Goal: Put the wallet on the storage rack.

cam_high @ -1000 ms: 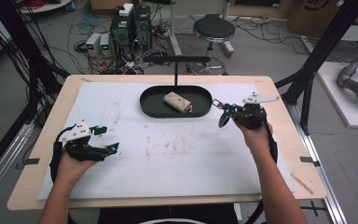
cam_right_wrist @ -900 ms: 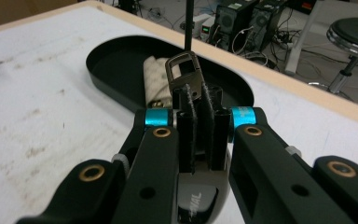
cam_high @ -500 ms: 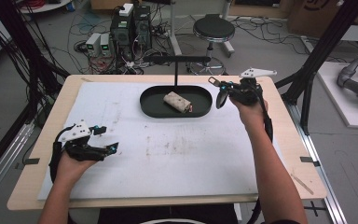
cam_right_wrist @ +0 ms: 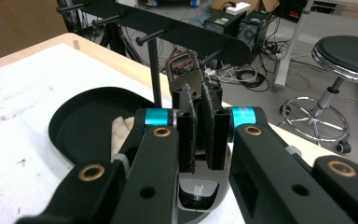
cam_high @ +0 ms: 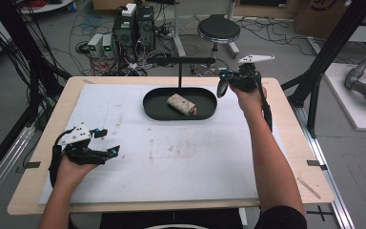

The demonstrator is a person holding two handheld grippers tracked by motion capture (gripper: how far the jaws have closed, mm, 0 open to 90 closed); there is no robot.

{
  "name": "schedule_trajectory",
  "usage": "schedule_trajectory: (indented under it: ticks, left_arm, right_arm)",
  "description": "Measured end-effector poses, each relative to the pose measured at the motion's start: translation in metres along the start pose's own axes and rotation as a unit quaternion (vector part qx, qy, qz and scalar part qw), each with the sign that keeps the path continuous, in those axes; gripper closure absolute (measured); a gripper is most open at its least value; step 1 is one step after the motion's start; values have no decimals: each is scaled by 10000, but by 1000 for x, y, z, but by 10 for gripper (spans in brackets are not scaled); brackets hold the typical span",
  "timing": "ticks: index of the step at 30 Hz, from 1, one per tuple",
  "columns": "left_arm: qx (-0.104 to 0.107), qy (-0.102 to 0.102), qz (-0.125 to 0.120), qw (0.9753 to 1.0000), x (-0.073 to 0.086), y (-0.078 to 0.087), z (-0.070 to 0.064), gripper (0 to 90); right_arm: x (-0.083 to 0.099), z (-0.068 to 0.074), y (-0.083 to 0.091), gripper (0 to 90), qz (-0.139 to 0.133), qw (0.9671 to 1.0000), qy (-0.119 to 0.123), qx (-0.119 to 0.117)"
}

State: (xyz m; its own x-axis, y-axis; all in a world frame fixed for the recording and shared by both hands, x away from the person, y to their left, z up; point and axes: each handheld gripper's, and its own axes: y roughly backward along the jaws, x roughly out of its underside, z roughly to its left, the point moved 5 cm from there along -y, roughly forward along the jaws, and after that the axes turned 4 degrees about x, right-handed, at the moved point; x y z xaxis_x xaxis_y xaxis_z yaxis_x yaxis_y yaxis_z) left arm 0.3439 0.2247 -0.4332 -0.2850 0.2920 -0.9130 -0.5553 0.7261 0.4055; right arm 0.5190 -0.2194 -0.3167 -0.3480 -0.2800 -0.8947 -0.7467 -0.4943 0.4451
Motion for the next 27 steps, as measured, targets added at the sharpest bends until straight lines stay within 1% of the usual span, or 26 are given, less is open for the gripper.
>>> schedule_trajectory:
  ticks: [3, 5, 7, 10, 12, 19, 27]
  left_arm:
    - [-17, 7, 4, 10000, 1, 1, 1, 170]
    - [-24, 21, -2, 10000, 1, 1, 1, 170]
    - [-27, 14, 7, 10000, 1, 1, 1, 170]
    - [-40, 29, 9, 10000, 2, 2, 2, 170]
    - [-45, 27, 17, 10000, 3, 2, 2, 170]
    - [-61, 47, 31, 10000, 4, 3, 2, 170]
    - [-71, 63, 64, 9999, 6, 2, 2, 170]
  right_arm:
    - [-6, -1, -7, 862, -32, 10000, 34, 40]
    - [-8, -1, -12, 862, 51, 9999, 91, 78]
    - [-8, -1, -17, 862, 92, 9999, 99, 89]
    - [-6, -3, -24, 862, 182, 9996, 138, 168]
    - [-4, -4, -28, 861, 238, 9995, 102, 203]
    - [-1, -10, -36, 860, 244, 9992, 72, 306]
    - [-2, -10, -42, 843, 248, 9986, 149, 450]
